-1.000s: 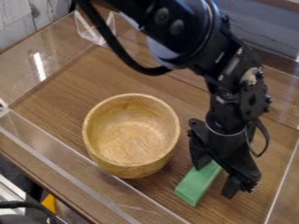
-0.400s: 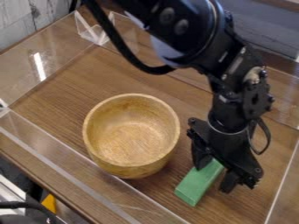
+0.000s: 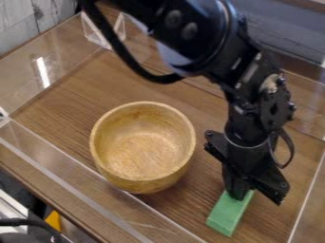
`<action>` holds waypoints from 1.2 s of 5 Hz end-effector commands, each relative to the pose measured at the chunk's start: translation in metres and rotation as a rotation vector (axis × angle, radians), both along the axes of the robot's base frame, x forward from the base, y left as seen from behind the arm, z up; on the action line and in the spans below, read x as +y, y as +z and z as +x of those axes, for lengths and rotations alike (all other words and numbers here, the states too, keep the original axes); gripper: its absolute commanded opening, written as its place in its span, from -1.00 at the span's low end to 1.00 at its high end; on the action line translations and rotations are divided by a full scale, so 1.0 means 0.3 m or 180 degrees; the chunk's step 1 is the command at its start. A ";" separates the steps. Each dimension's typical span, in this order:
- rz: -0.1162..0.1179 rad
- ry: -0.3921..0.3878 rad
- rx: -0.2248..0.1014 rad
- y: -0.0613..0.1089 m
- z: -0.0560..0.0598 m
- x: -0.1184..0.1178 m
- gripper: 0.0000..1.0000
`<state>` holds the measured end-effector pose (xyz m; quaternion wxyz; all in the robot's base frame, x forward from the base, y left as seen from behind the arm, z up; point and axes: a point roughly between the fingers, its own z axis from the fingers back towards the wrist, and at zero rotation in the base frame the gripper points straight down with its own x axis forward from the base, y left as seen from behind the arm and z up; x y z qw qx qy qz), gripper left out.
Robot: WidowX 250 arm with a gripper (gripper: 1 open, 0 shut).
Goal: Put the green block in the brown bowl
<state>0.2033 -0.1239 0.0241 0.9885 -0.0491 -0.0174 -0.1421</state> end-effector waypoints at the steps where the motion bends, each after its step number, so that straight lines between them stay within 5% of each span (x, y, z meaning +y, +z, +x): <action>1: 0.0023 0.0210 0.0194 0.008 -0.067 0.011 -1.00; 4: -0.0217 0.0481 -0.0014 0.183 -0.060 0.003 -1.00; 6: -0.0321 0.0733 -0.0206 0.260 -0.041 0.126 -1.00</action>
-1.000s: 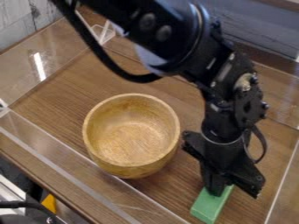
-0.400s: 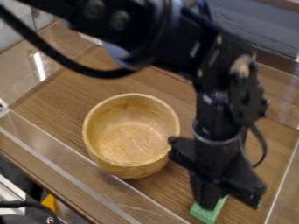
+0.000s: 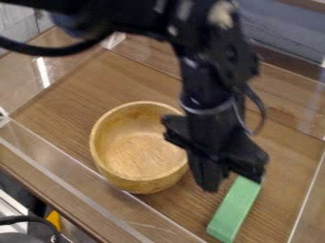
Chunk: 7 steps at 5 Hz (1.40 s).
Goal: Put the green block in the brown bowl
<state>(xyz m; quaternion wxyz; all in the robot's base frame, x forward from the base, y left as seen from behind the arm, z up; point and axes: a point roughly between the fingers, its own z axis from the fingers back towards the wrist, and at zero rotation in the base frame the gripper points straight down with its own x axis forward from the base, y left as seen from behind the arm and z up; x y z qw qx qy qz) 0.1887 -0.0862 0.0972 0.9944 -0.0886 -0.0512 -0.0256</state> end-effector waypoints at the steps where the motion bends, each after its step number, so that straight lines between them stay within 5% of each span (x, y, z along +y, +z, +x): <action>1: 0.0003 0.0022 -0.0094 -0.009 0.029 -0.013 1.00; 4: 0.0062 0.0326 -0.0064 -0.109 0.046 -0.071 1.00; 6: 0.0133 0.0177 -0.0028 -0.186 0.070 -0.103 1.00; 7: 0.0130 0.0245 -0.0013 -0.211 0.060 -0.117 -1.00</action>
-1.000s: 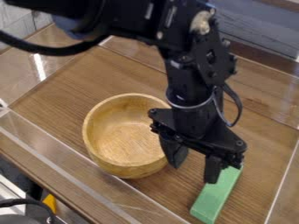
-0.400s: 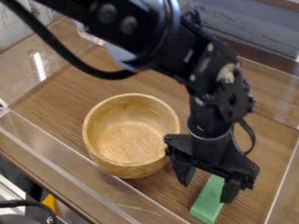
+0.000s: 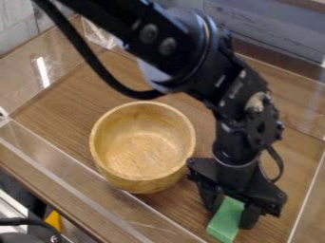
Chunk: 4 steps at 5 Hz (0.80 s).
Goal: Put the green block in the brown bowl
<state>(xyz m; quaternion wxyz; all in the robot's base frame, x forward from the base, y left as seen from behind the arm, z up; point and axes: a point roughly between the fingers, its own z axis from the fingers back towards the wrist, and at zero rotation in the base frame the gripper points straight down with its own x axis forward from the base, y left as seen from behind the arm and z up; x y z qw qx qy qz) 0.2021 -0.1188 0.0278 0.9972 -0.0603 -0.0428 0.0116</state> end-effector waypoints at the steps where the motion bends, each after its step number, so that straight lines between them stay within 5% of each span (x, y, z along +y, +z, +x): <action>1: -0.0089 0.0109 -0.0084 0.037 0.005 -0.010 -1.00; 3: -0.0200 0.0140 -0.0090 0.180 -0.015 -0.049 -1.00; 4: -0.0216 0.0229 -0.0140 0.220 -0.016 -0.006 -1.00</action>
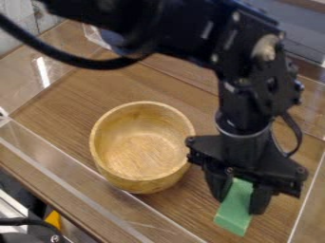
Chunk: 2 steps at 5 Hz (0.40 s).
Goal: Put the green block in the brown bowl
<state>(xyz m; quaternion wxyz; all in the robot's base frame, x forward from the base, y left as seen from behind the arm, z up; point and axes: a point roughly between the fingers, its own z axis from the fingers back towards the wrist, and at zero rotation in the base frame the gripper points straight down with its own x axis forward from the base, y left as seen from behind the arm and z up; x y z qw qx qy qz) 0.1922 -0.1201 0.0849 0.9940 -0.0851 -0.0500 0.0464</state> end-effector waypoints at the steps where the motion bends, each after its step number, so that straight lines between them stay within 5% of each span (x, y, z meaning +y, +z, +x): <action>1: -0.0029 0.0155 -0.0136 0.042 0.017 0.051 -1.00; 2: -0.0021 0.0446 -0.0155 0.070 0.066 0.138 -1.00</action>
